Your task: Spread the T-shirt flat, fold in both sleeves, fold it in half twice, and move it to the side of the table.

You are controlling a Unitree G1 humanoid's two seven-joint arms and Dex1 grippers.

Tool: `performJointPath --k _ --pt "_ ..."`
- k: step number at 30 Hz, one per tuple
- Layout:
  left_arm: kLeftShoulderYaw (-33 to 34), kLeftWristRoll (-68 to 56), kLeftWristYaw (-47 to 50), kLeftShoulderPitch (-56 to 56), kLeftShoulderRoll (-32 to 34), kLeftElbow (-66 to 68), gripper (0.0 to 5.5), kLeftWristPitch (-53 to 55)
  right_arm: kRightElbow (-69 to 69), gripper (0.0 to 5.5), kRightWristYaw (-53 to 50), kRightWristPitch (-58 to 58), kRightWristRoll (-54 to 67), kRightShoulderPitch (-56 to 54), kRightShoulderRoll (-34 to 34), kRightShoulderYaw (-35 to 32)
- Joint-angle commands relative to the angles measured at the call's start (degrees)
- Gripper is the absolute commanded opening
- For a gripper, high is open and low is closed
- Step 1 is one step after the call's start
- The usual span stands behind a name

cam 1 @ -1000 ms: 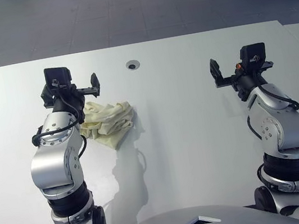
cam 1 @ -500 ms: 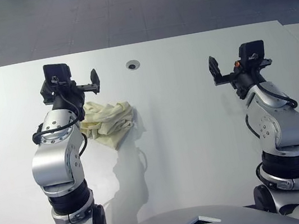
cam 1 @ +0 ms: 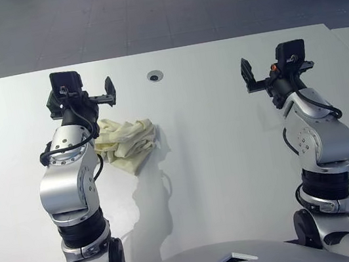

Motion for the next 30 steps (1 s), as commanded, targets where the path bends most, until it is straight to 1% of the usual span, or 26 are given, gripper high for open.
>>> performJointPath --k 1,12,15,17,20,23,26,28,30 --pt "-0.24 0.26 0.19 -0.06 -0.11 0.15 5.38 -0.08 0.0 5.4 0.14 0.0 -0.07 -0.5 -0.68 -0.05" --pt "0.26 0.24 -0.28 1.96 0.61 0.46 5.38 -0.27 -0.62 5.4 0.18 0.44 -0.15 0.08 -0.56 0.06" --pt "-0.23 0.36 -1.09 5.25 1.19 0.56 5.38 -0.6 -0.88 5.4 0.3 0.63 -0.13 0.23 -0.65 0.09" --pt "-0.78 0.9 -2.19 9.69 2.32 1.91 5.38 -2.27 -1.0 5.4 0.32 0.71 -0.15 0.31 -0.68 0.07" --pt "-2.22 2.51 -4.08 14.48 4.53 6.98 5.38 -9.52 -1.09 5.4 0.33 0.79 -0.17 0.48 -0.7 -0.04" --pt "-1.98 -0.09 -6.95 15.93 2.26 14.27 5.38 -15.25 -1.34 5.4 0.24 0.91 -0.17 0.67 -0.41 0.23" --pt "-2.99 -2.62 -9.62 17.21 -0.29 20.25 5.38 -18.35 -1.02 5.4 0.38 0.89 -0.11 0.23 -0.44 0.46" --pt "-4.33 -4.04 -11.15 17.99 -1.98 22.78 5.38 -18.69 -0.72 5.4 0.59 0.82 -0.1 -0.09 -0.66 0.52" --pt "-5.78 -5.6 -12.05 18.79 -3.45 23.51 5.38 -15.61 -0.47 5.4 0.81 0.73 -0.13 -0.29 -0.82 0.59"
